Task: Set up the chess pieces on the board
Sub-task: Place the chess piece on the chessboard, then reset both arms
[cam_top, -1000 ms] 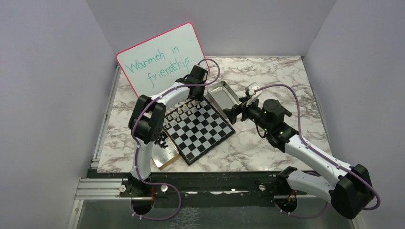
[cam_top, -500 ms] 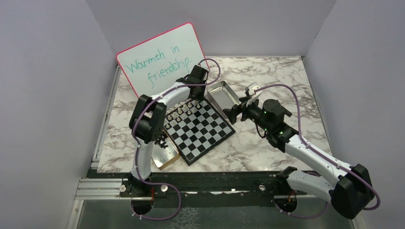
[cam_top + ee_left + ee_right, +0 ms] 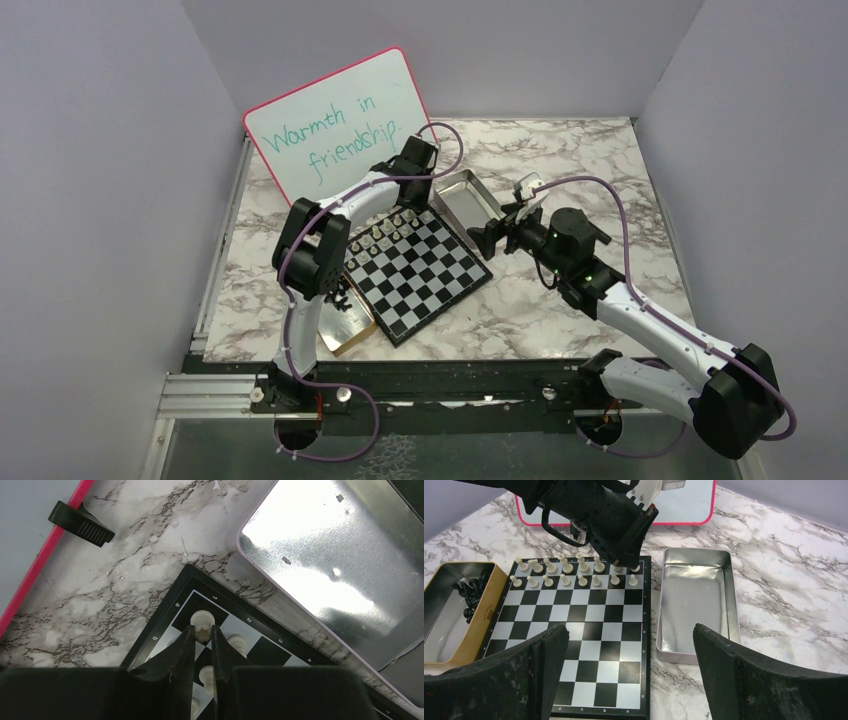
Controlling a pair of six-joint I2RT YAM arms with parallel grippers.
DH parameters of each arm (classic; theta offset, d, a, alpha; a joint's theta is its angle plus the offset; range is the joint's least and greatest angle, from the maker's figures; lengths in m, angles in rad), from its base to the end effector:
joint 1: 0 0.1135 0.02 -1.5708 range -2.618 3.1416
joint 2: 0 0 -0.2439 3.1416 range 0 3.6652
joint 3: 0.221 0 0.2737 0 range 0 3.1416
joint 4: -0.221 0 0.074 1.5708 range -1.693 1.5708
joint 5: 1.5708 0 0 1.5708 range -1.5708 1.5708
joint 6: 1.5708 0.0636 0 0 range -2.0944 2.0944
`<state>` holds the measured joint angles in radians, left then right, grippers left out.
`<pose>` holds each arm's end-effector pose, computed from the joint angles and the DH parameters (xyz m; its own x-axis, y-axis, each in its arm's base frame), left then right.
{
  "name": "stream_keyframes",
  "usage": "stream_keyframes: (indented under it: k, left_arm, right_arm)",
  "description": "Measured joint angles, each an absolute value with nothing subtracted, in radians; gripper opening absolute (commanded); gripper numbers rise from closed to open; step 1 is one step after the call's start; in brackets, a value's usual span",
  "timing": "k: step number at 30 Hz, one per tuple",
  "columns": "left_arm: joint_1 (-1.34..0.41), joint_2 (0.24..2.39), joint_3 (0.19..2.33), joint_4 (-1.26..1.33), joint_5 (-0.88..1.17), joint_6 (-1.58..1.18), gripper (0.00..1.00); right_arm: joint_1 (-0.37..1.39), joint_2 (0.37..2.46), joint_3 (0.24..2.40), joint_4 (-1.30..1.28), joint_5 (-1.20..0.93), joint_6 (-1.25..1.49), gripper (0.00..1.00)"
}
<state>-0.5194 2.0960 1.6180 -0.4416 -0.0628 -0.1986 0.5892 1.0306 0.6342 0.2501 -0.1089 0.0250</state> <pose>0.4276 -0.2399 0.1456 -0.7681 0.2124 -0.6041 0.3171 0.9458 -0.0707 0.2454 0.1724 0.2549 -0.1372 -0.0618 -0.9886 -0.6386 0.7685 0.0406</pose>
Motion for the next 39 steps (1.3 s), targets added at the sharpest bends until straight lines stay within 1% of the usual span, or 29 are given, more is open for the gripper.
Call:
stream_keyframes:
  k: [7, 11, 18, 28, 33, 37, 38, 39]
  left_arm:
    - [-0.522, 2.096, 1.621, -0.452, -0.072, -0.197, 0.17]
    - [-0.525, 2.096, 1.623, -0.456, -0.076, -0.196, 0.21]
    - [-0.526, 2.097, 1.625, -0.461, -0.076, -0.190, 0.37]
    - [-0.526, 2.097, 1.698, -0.488, -0.075, -0.183, 0.39]
    - [-0.526, 2.062, 1.710, -0.511, -0.059, -0.192, 0.47]
    - [-0.526, 1.958, 1.709, -0.517, -0.033, -0.200, 0.53]
    - [-0.526, 1.924, 1.709, -0.517, -0.022, -0.202, 0.55]
    - [-0.526, 1.876, 1.705, -0.514, -0.005, -0.205, 0.61]
  right_arm:
    - [0.589, 1.031, 0.634, 0.250, -0.108, 0.025, 1.00]
    - [0.589, 1.031, 0.634, 0.250, -0.108, 0.025, 1.00]
    - [0.589, 1.031, 0.634, 0.250, -0.108, 0.025, 1.00]
    - [0.589, 1.032, 0.634, 0.250, -0.109, 0.026, 1.00]
    - [0.589, 1.035, 0.634, 0.233, -0.097, 0.081, 1.00]
    - [0.589, 1.034, 0.636, 0.200, -0.081, 0.161, 1.00]
    - [0.589, 1.034, 0.638, 0.173, -0.070, 0.184, 1.00]
    - [0.589, 1.034, 0.640, 0.163, -0.066, 0.191, 1.00]
